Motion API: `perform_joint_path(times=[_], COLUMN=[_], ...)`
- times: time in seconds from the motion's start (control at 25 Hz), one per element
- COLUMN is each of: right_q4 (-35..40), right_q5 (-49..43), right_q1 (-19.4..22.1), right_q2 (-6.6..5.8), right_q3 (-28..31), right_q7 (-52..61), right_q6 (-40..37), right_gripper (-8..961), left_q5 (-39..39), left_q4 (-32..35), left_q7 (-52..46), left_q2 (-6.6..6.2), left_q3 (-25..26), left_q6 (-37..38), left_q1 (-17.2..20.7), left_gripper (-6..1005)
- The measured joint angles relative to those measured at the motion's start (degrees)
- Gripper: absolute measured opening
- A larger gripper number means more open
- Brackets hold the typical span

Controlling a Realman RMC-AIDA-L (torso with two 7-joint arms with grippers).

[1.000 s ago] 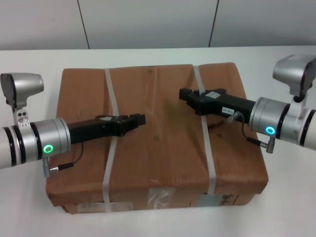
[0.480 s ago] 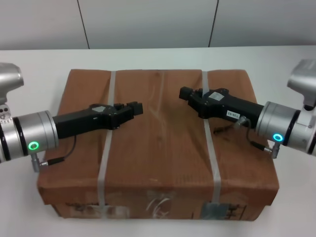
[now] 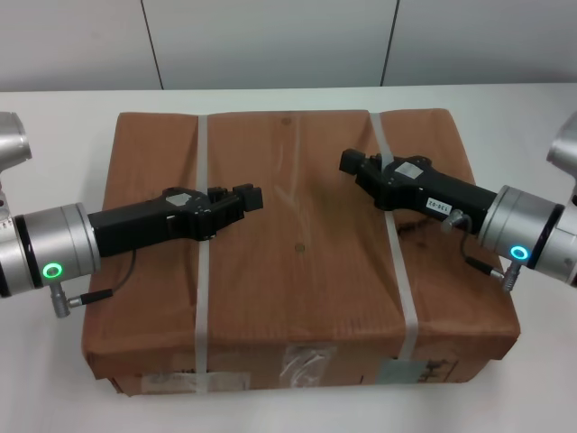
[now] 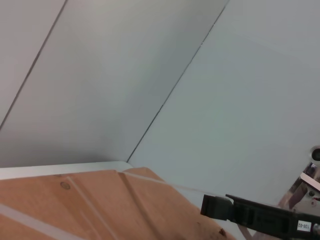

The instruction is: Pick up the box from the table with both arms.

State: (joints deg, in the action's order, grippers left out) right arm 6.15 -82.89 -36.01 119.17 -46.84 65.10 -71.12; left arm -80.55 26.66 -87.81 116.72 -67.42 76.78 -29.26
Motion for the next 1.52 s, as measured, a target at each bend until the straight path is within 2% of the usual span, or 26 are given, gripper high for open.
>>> perform_joint_path(times=[1.52], right_q4=[0.1], right_q5=[2.1], right_q1=[1.7], right_q2=[0.01], right_q3=[0.0], right_q7=[-0.6], right_q6=[-2.9], right_gripper=[36], left_q5=[2.3], left_q4=[0.9], left_q7=[0.9], left_q2=[0.0], left_q3=[0.1], left_q6=[2.7], left_q1=[1.0], left_gripper=[158])
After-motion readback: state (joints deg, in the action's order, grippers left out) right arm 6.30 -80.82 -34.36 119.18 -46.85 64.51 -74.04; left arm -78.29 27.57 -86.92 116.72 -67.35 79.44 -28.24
